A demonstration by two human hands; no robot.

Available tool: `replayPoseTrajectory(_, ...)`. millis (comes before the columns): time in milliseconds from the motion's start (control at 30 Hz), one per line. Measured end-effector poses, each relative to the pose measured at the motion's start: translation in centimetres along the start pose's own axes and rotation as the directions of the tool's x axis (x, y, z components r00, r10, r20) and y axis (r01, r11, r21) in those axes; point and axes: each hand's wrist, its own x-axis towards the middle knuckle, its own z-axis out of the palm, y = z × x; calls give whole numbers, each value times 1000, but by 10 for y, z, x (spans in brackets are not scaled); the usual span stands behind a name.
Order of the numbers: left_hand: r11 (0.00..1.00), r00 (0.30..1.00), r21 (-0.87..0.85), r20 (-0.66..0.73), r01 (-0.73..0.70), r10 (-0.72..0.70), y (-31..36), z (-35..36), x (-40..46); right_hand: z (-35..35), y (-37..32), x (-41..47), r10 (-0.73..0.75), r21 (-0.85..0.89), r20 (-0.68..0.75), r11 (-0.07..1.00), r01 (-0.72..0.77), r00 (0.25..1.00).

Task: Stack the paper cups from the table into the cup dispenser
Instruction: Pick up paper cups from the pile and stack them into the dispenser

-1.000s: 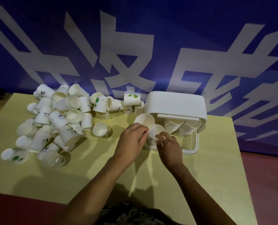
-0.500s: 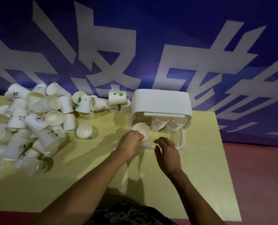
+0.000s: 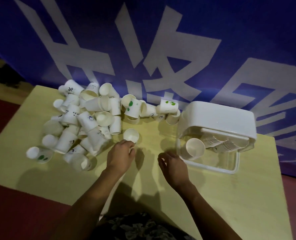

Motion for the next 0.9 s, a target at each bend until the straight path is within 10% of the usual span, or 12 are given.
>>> replayPoseTrajectory(233, 976, 978, 69, -45, 208, -205, -86, -33, 16, 47, -48, 36, 10, -12, 194, 1000, -8, 981)
replayPoseTrajectory(900, 995, 998, -90, -38, 44, -48, -152, -64, 69, 119, -94, 84, 307, -63, 179, 952, -300, 935)
